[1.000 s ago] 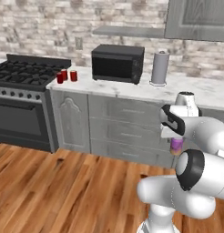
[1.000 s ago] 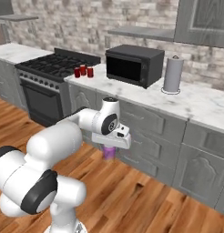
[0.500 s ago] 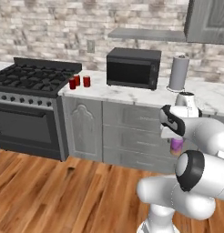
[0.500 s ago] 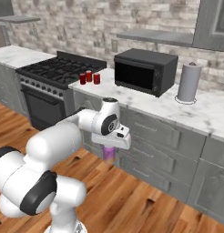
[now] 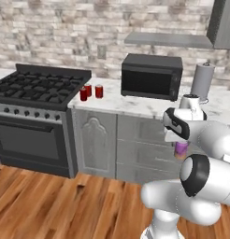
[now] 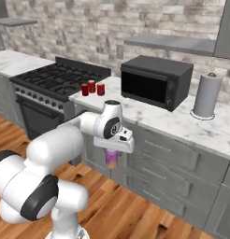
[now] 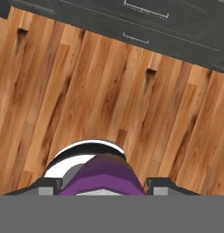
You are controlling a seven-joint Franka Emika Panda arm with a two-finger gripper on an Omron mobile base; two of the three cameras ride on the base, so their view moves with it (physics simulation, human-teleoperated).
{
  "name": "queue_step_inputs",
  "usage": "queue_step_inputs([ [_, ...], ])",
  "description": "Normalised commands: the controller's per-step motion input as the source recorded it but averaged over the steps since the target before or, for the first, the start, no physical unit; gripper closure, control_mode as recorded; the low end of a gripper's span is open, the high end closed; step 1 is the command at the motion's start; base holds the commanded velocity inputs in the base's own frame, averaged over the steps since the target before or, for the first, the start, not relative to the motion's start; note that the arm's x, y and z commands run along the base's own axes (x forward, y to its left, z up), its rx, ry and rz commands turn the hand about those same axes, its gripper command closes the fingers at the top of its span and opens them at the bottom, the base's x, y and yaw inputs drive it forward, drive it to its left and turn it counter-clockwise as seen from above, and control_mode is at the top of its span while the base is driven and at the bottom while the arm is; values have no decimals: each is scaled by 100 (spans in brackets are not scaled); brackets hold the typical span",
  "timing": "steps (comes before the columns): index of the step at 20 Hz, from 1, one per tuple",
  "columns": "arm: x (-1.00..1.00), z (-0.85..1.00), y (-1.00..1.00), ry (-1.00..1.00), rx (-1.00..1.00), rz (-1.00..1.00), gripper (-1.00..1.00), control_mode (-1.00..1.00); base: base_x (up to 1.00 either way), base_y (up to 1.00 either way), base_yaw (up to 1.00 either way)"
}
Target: Four empty soda cans are scattered around the kitchen. Gather all the cans and cluster them next to the stove for recycling.
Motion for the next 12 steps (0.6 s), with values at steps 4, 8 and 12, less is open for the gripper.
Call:
queue_step_inputs([
  [4, 0, 0, 0, 0, 0, 0, 100, 100, 70, 34, -2],
  [8, 0, 0, 0, 0, 0, 0, 100, 100, 62, 43, 0],
  [12, 0, 0, 0, 0, 0, 0, 100, 100, 58, 48, 0],
])
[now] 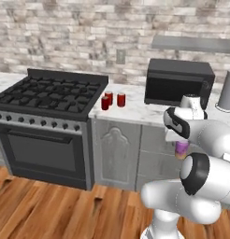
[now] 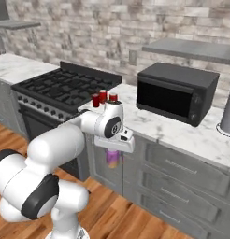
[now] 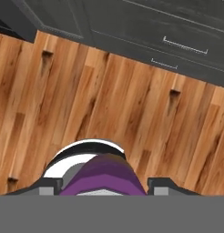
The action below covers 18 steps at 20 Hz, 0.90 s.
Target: Four empty soda cans are scattered around the kitchen. Gather all the cans and cluster them next to the stove for recycling.
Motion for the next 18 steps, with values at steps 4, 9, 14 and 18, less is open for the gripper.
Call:
queue_step_inputs([
  [4, 0, 0, 0, 0, 0, 0, 100, 100, 63, 40, 0],
  [9, 0, 0, 0, 0, 0, 0, 100, 100, 65, 36, 0],
  [14, 0, 0, 0, 0, 0, 0, 100, 100, 71, 23, 0],
  [18, 0, 0, 0, 0, 0, 0, 100, 100, 66, 12, 0],
])
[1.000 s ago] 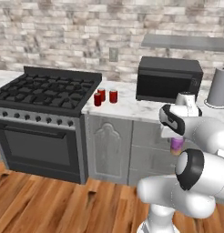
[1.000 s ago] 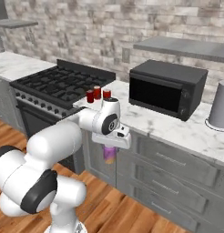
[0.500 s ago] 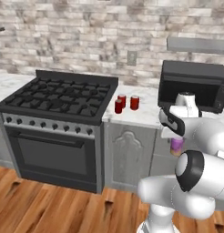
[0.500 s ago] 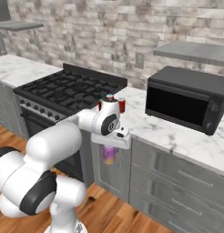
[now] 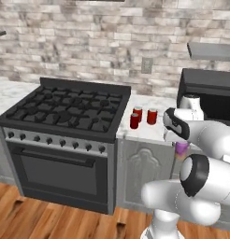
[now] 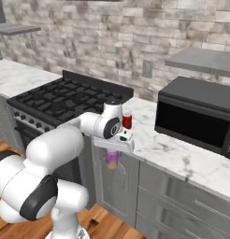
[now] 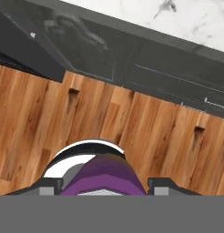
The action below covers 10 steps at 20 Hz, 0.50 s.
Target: Four empty soda cans are scattered around the kitchen. Gather all the cans and cluster them next to the stove for recycling.
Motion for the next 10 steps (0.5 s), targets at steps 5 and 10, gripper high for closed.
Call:
queue_step_inputs([
  [5, 0, 0, 0, 0, 0, 0, 100, 100, 61, 4, 0],
  [10, 0, 0, 0, 0, 0, 0, 100, 100, 56, 23, 0],
])
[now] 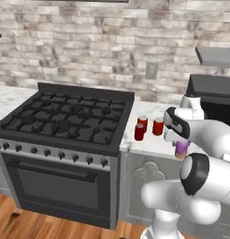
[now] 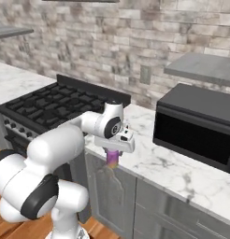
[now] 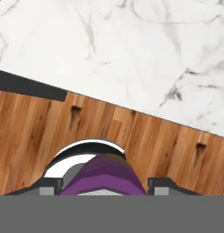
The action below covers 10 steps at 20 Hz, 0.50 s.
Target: Four empty soda cans are scattered around the kitchen. Gather all the cans and cluster them next to the stove for recycling.
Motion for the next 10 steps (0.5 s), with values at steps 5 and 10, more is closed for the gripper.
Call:
queue_step_inputs([
  [5, 0, 0, 0, 0, 0, 0, 100, 100, 56, 32, 0],
  [10, 0, 0, 0, 0, 0, 0, 100, 100, 64, 2, 0],
])
